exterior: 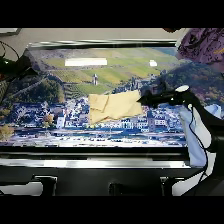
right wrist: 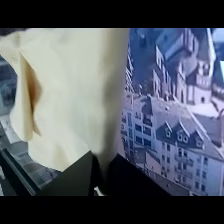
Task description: Fold the clothes and pants, and hang the long-sleeved shirts on hangers.
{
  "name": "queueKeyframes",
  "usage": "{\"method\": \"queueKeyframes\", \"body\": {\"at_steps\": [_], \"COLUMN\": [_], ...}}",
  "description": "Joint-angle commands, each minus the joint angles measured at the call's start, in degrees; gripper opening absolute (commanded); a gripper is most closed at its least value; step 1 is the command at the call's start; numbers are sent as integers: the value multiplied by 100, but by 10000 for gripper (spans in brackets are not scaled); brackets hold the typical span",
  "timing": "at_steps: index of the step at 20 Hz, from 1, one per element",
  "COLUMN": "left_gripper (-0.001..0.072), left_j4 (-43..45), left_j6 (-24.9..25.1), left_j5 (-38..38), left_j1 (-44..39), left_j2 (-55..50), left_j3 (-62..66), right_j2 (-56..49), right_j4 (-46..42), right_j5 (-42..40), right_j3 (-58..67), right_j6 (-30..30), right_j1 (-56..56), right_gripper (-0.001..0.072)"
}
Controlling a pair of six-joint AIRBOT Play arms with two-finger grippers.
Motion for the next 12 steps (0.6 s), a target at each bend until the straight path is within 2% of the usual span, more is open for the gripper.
{"method": "queueKeyframes", "body": {"at_steps": [1,7,12], "left_gripper": [22,22,22], "left_j4": [2,2,0], "left_j6": [0,0,-2], "left_j5": [2,2,0], "left_j1": [-4,-4,-4], "left_j2": [-2,-2,-2], "left_j3": [-15,-20,-20], "right_j2": [85,94,319], "right_j4": [-769,-1799,-2330], "right_j5": [-151,-26,-118], "right_j3": [1222,3051,3550], "right_j6": [1357,2859,3740], "right_j1": [-221,-1086,-1812], "right_gripper": [33,33,33]}}
